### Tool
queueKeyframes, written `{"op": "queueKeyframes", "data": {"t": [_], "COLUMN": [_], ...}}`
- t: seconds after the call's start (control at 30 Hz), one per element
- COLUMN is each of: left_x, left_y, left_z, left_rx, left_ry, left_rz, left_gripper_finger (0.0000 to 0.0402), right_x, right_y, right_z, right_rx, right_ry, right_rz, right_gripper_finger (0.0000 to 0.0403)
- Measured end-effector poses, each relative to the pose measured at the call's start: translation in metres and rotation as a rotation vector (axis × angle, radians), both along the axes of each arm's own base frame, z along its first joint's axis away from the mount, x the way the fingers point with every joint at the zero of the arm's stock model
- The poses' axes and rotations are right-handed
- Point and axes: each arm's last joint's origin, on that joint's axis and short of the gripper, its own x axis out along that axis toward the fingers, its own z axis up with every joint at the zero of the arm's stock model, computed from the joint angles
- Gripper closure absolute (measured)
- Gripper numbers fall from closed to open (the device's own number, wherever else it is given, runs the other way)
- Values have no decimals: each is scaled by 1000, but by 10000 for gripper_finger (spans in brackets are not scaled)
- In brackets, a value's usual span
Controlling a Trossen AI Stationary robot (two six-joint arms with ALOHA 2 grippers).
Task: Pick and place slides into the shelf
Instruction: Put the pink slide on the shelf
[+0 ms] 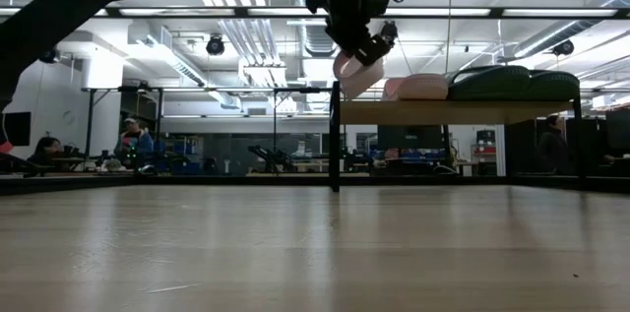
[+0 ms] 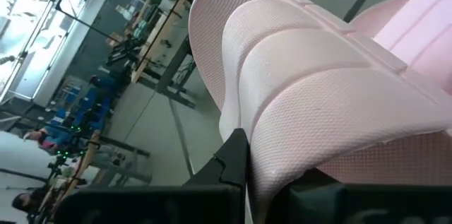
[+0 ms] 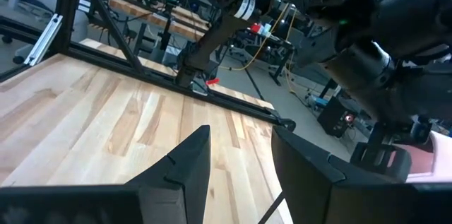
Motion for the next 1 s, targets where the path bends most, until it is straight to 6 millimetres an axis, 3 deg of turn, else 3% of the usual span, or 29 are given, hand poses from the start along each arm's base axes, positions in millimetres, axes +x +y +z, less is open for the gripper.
{"op": "queueKeyframes", "data": {"t": [0.17,0.5,1.0], "left_x": [-2,5,7], "left_y": [10,38,44], "left_z": [-3,-38,-41], "left_rx": [-21,-56,-145], "left_ry": [7,73,97], "left_rz": [-7,26,-115], "left_gripper_finger": [402,401,389], "right_x": [0,0,0], "right_y": [0,0,0], "right_z": [0,-1,-1], "right_rx": [0,-4,-5], "right_ry": [0,6,7], "right_rz": [0,0,0], "right_gripper_finger": [262,262,262]}}
